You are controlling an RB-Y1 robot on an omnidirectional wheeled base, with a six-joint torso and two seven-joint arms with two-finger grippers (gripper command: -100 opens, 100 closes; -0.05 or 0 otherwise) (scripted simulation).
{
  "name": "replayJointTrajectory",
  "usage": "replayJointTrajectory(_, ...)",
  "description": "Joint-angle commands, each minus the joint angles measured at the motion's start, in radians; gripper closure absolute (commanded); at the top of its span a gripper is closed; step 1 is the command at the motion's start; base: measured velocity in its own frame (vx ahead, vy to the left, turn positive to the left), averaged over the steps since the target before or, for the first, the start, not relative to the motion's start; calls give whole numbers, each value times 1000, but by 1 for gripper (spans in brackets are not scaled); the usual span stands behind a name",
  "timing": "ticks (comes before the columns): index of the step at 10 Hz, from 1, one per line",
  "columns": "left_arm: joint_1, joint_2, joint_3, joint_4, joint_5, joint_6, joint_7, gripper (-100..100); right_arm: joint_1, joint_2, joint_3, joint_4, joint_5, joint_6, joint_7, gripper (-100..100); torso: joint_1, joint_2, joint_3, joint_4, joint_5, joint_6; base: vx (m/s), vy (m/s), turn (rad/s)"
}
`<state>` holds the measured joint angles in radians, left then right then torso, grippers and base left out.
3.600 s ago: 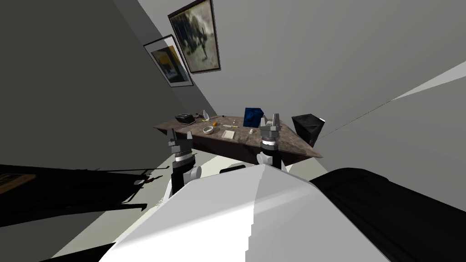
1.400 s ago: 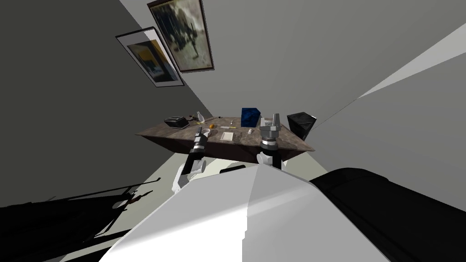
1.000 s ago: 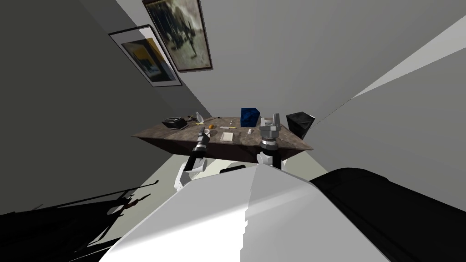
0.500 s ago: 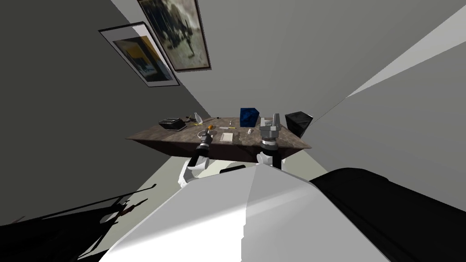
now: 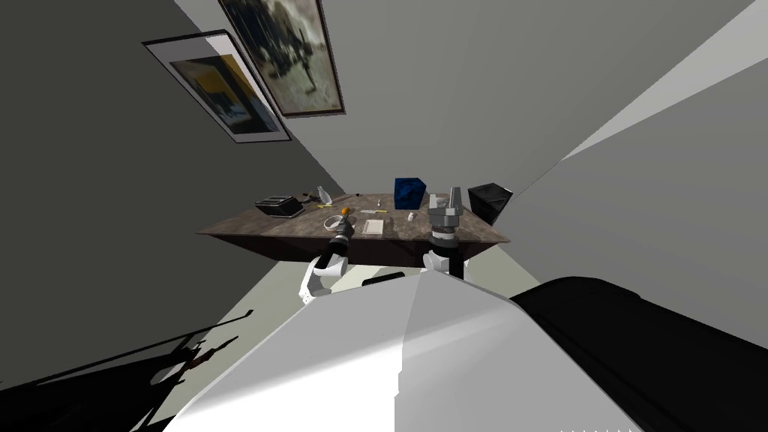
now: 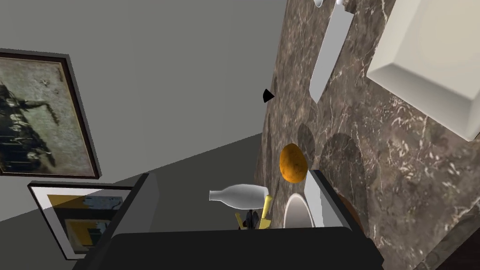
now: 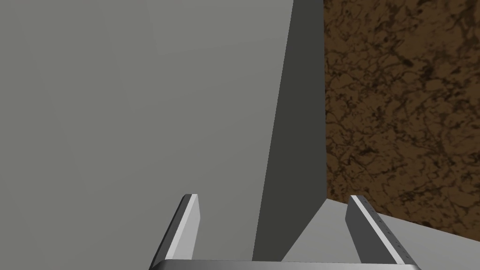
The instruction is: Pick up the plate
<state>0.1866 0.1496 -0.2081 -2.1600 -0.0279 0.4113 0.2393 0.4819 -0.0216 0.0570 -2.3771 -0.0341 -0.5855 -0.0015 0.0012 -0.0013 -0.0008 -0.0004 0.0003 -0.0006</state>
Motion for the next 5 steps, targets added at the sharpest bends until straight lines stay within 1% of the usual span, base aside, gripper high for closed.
replayJointTrajectory(1,-26,-7,-15,16,-2,50,11,-100,0,0,0,0,0,0,0,0,0,0,0,0,0,0,18,31,-64)
replayJointTrajectory(2,-26,-7,-15,16,-2,76,11,-100,0,0,0,0,0,0,0,0,0,0,0,0,0,0,15,26,-40)
replayJointTrajectory(3,-45,-10,-28,30,-3,102,20,-100,0,0,0,0,0,0,0,0,0,0,0,0,0,0,15,26,-75)
replayJointTrajectory(4,-45,-10,-28,30,-3,130,20,-100,0,0,0,0,0,0,0,0,0,0,0,0,0,0,12,24,-38)
replayJointTrajectory(5,-64,-14,-41,46,-4,163,30,-100,0,0,0,0,0,0,0,0,0,0,0,0,0,0,13,28,-62)
